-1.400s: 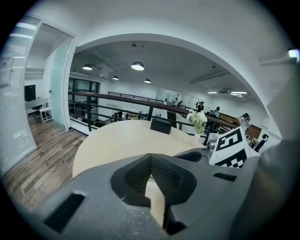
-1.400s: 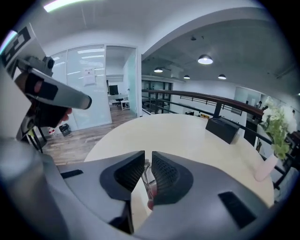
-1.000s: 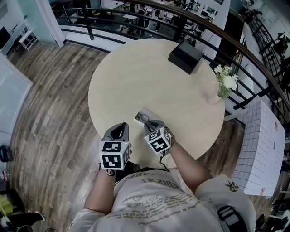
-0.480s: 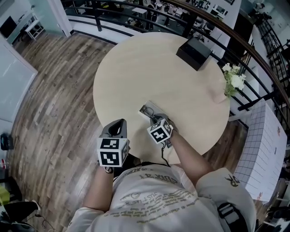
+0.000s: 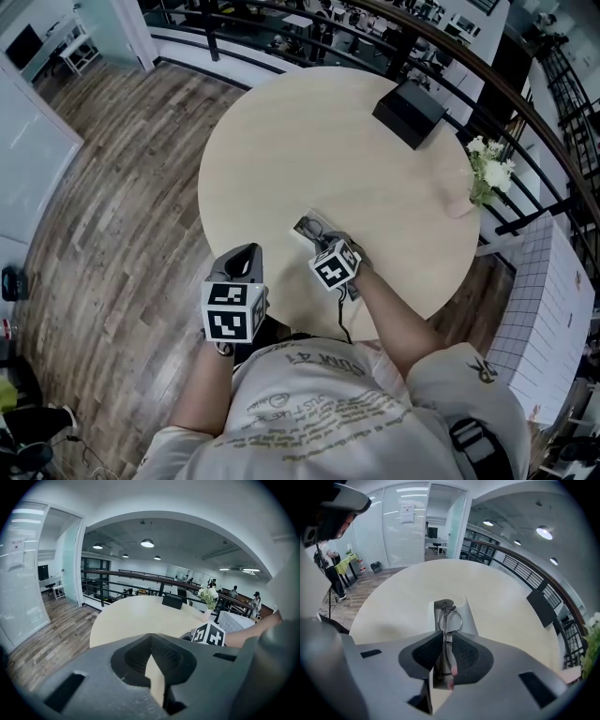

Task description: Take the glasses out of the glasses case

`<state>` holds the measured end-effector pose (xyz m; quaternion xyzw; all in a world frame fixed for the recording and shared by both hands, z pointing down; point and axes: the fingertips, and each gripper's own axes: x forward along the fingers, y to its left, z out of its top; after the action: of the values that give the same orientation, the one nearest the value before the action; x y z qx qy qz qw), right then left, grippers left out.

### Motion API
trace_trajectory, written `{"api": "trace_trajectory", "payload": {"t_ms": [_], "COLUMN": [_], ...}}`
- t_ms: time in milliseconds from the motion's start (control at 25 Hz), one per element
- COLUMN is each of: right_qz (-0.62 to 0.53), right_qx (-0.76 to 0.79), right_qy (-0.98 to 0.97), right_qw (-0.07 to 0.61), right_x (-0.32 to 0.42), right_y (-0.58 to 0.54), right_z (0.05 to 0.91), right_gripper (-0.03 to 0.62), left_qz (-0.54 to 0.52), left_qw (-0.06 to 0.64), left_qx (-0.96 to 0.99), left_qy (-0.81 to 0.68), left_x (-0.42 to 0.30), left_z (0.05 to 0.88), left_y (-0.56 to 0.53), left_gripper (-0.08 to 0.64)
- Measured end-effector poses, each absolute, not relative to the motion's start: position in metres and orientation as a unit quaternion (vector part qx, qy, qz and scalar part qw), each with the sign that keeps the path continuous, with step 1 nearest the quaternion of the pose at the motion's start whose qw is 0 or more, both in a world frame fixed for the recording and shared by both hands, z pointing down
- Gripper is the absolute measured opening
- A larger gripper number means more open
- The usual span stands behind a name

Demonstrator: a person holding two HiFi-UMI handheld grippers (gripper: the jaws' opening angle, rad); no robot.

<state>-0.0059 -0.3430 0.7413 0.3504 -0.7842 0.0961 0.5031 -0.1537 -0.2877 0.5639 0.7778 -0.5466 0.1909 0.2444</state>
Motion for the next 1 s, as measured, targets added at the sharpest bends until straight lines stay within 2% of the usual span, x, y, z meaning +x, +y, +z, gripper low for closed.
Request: {"api": "trace_trajectory", "payload": {"t_ms": [440,640,1000], "right_qz": [0.104,0.089,0.113], "right_qx": [0.274,0.268,0.290], "right_qy": [-0.795,-0.791,-0.796], "right_qw": [0.531,0.544,0.519], "right_x": [-0.013,-0.017,-0.005], "right_y": [-0.341,-0.342,-0.344], "right_z": [0.742,0.742,0.737], "right_gripper": [0.067,0.035,0.026], "left_qz": [0.195,0.194,0.192], "left_qw": [0.249,0.251,0.247], "left_qx": [0.775,0.775,0.781], "left_qy": [-0.547,-0.547,-0.540], "left_x": [-0.154,-0.155,-0.149], "left_z": [0.566,0.569,0.565], "left_y": [-0.290,-0.290,-0.294], "left_gripper": [0.012,0.012,0.012]}}
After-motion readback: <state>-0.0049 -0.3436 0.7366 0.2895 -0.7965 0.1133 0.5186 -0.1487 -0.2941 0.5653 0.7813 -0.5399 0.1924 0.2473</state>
